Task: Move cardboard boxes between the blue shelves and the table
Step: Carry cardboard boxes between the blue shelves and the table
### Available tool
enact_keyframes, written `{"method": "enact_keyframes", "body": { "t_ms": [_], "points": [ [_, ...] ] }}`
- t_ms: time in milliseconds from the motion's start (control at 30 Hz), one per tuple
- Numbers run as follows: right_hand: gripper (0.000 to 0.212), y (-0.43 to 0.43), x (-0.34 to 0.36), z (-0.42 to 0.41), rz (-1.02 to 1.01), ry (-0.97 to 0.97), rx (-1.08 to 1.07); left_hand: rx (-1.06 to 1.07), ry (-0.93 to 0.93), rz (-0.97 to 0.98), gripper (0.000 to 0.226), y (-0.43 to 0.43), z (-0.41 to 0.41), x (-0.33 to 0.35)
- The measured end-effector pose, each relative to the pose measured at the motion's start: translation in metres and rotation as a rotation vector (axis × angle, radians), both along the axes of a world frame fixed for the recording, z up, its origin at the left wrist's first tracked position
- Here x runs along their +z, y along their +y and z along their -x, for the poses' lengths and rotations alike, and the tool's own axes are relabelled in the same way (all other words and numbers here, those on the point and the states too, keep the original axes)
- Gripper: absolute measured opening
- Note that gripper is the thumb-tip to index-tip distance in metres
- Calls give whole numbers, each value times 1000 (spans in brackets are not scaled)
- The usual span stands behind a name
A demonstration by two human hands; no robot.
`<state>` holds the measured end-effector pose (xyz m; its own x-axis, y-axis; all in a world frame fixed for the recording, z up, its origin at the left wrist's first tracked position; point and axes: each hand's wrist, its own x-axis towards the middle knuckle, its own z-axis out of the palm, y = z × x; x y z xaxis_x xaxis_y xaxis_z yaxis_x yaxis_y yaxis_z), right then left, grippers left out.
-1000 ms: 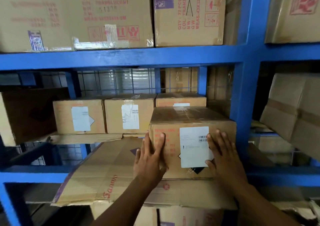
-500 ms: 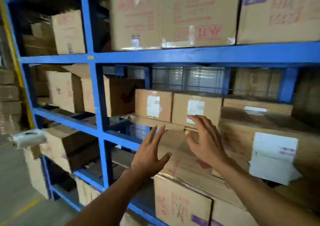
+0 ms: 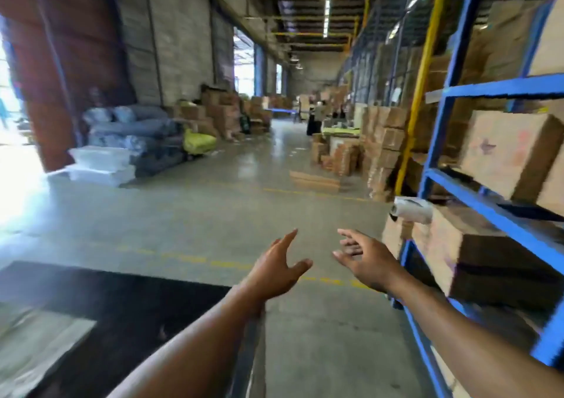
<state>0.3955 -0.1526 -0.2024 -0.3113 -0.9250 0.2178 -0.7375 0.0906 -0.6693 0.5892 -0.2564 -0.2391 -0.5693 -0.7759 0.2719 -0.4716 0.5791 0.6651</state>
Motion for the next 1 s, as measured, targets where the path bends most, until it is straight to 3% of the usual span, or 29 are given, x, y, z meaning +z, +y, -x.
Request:
{"method": "enact_keyframes", "body": {
  "t_ms": [233, 533, 733, 1000],
  "points": [
    [52, -105, -29, -165, -101, 14, 568, 664, 29, -103, 78, 33, -211, -29],
    [45, -43, -89, -335, -229, -59, 1169, 1462, 180, -262, 73, 233, -346, -72],
    [54, 1, -122, -416, -378, -118, 1302, 1724, 201, -329, 77, 315, -398, -95],
    [64, -15, -169, -530, -489, -205, 1142, 1823, 305, -404, 84, 311, -506, -139]
  ]
}}
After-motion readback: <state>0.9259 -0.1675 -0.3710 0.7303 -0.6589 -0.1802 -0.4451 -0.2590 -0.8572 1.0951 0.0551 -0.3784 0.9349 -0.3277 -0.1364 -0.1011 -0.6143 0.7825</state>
